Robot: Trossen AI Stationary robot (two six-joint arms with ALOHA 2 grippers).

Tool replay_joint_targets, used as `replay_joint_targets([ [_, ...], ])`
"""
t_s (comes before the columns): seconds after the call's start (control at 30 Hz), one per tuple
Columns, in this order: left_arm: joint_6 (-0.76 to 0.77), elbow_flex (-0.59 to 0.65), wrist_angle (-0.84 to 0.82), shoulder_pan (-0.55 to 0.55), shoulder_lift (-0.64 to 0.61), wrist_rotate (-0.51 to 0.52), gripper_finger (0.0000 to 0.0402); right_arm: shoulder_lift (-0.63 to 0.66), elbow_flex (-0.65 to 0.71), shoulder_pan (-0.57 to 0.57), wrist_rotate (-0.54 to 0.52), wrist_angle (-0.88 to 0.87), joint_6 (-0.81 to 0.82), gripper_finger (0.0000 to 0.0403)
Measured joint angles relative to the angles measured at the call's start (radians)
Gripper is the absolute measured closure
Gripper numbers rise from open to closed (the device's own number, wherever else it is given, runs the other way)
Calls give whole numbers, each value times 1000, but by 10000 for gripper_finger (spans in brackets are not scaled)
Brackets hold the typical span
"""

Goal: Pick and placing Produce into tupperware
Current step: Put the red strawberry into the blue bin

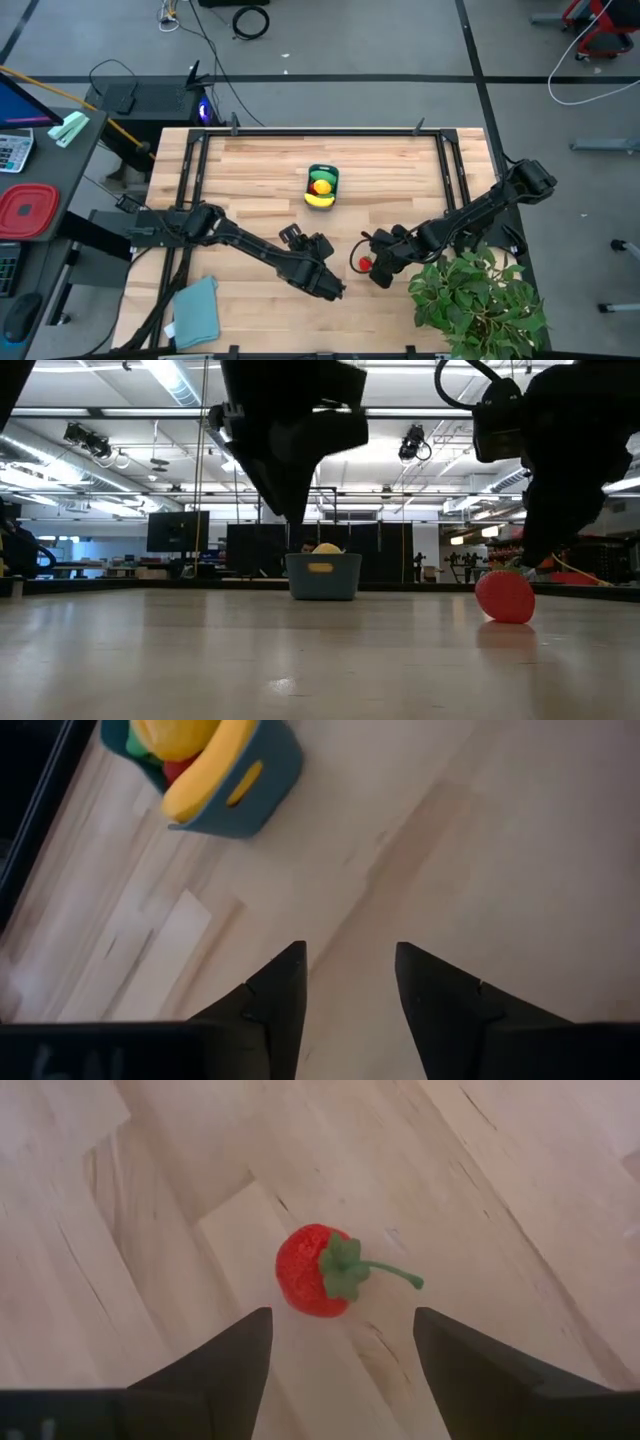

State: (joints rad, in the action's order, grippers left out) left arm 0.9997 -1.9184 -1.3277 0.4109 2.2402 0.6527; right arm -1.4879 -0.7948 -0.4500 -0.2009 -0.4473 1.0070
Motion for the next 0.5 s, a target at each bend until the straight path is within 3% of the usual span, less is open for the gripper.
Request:
replay_joint_targets([
  [0.13,11,17,14,-25,0,1,238,-6,0,0,-5,4,51,148],
  [0.23,-11,17,118,-47,0,2,240,-23,0,0,1,13,90,148],
  [0.5,-281,40,493,-57,-2,-50,252,-69,0,-21,27,33,110,149],
])
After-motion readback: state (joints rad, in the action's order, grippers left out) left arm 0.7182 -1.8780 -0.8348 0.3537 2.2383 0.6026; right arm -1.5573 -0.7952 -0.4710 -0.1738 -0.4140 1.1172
